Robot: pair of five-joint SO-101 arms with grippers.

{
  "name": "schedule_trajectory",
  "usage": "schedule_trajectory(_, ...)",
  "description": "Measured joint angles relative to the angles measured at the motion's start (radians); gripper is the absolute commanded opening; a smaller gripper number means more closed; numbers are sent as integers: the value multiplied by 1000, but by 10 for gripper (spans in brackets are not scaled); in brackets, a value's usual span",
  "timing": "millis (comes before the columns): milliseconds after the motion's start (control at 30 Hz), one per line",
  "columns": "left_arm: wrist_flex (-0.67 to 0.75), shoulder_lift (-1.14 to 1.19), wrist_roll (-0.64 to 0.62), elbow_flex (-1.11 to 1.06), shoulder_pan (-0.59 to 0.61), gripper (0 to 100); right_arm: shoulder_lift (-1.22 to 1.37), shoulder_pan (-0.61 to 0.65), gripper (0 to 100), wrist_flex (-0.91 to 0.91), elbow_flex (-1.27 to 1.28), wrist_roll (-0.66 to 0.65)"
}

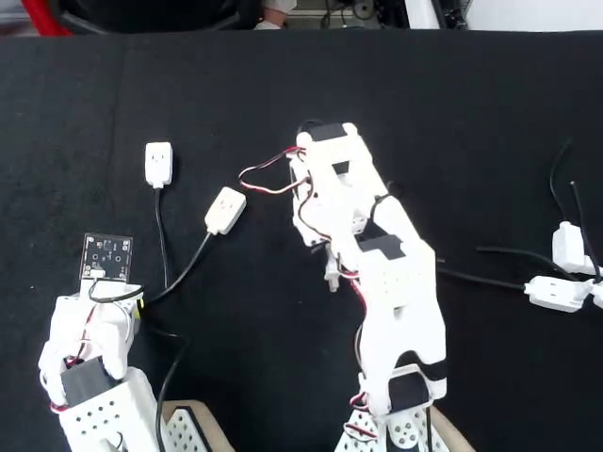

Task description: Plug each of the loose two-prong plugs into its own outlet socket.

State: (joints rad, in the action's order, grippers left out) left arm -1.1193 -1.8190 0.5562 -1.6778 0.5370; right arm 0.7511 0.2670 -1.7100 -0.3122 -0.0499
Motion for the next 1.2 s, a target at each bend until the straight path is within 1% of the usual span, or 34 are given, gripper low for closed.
schedule_trajectory(467, 0, 0, 0, 0, 0, 245, 0, -2, 44, -14, -12, 0)
schedule_trajectory(667, 0, 0, 0, 0, 0, 245, 0, -2, 107, -17, -12, 0)
schedule_trajectory(1200, 0, 0, 0, 0, 0, 245, 0, 3, 106, -17, -12, 0)
